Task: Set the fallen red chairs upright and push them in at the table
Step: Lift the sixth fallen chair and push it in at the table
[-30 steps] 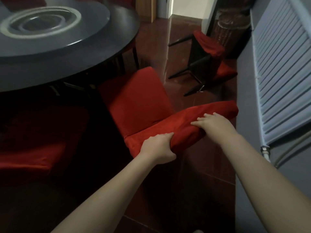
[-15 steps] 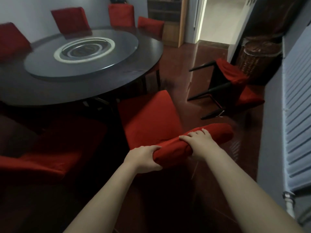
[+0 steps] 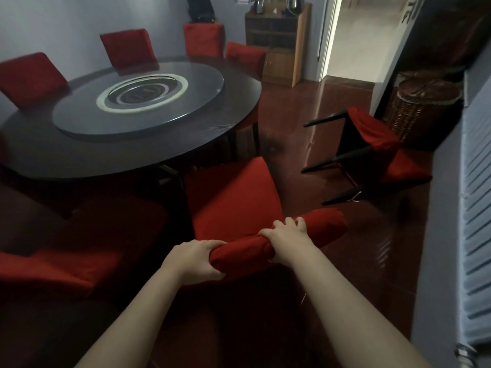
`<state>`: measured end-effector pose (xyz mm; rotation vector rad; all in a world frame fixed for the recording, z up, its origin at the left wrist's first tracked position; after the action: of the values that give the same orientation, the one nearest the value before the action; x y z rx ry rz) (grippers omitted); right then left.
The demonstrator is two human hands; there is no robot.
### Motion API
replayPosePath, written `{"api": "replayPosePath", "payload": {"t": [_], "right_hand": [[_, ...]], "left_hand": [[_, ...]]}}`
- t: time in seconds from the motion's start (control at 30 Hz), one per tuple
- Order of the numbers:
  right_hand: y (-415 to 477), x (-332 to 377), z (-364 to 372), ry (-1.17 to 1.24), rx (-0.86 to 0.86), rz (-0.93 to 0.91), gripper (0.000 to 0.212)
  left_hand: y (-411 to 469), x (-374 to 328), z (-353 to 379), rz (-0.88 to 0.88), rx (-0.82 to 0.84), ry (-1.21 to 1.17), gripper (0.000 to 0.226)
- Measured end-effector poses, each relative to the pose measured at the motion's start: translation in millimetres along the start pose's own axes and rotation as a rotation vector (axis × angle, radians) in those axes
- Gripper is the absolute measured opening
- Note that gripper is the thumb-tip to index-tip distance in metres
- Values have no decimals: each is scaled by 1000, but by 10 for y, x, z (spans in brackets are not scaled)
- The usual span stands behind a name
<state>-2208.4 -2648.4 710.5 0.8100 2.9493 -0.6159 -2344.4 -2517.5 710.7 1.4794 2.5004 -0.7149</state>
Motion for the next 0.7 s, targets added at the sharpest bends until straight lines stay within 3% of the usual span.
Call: {"api": "replayPosePath", "payload": {"t": [0.7], "right_hand": [[802,-181,-567,-16,83,16,68]], "left_hand": [[721,243,-622,23,-80,11,70]]}}
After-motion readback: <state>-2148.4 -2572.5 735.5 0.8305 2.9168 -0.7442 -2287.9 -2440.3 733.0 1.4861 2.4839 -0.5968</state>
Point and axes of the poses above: each hand's wrist, its own y-axis towards the middle knuckle, its own z-axis out of the palm, x = y × z, the point moved 8 cm from there along y, towards the middle knuckle, and after that the axes turned 7 degrees about -y, right-handed, at the moved point
